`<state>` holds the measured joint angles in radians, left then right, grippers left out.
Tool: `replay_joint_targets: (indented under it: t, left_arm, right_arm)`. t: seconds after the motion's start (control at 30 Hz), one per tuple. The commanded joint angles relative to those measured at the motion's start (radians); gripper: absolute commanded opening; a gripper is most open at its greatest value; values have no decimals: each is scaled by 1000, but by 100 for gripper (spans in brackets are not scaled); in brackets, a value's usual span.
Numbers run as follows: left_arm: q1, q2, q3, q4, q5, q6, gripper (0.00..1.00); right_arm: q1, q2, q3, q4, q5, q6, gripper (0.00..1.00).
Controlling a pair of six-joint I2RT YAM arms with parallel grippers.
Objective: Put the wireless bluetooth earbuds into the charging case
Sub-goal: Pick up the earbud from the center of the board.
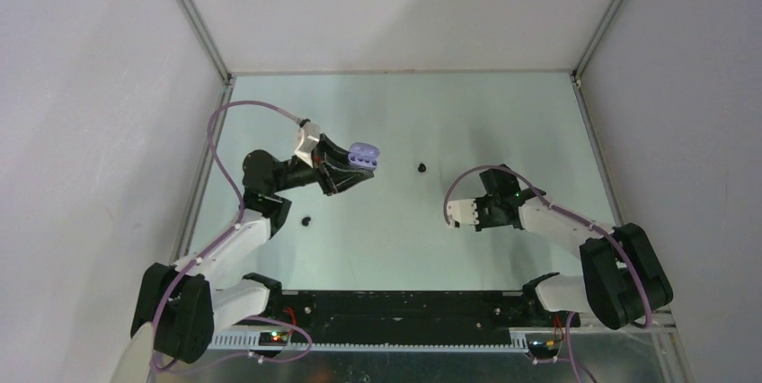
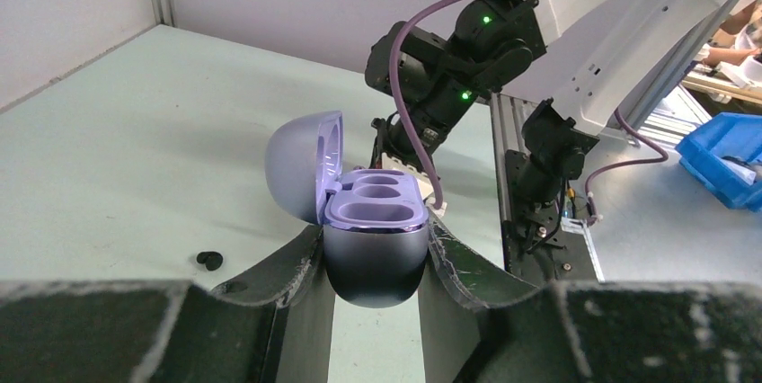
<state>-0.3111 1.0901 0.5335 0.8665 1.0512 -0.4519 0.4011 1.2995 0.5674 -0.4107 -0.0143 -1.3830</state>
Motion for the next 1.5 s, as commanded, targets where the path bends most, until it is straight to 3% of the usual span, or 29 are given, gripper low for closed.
replay_joint_targets:
  t: [0.0,0.37,0.53,0.63,0.9,1.47]
  left_arm:
    - [2,-17,47,7,8,31,0]
    - [2,-19,48,-5,14,41,0]
    - [3,-26,51,-27,20,58,0]
    - [2,-27,51,-31,20,60,0]
    - [-1,-20,57,-44,24,70,0]
    - [-3,-12,65,-81,23,94,0]
  right_arm:
    - [-3,-68,61,-95,-122,58,0]
    - [-32,-219,237,-242,-321,173,0]
    - [-40,-128,263,-286,-188,256,19]
    - [-88,-88,267,-319,-221,275,25]
    - [-199,-80,174,-185,-272,225,29]
    - [-206,35,174,-105,-303,251,29]
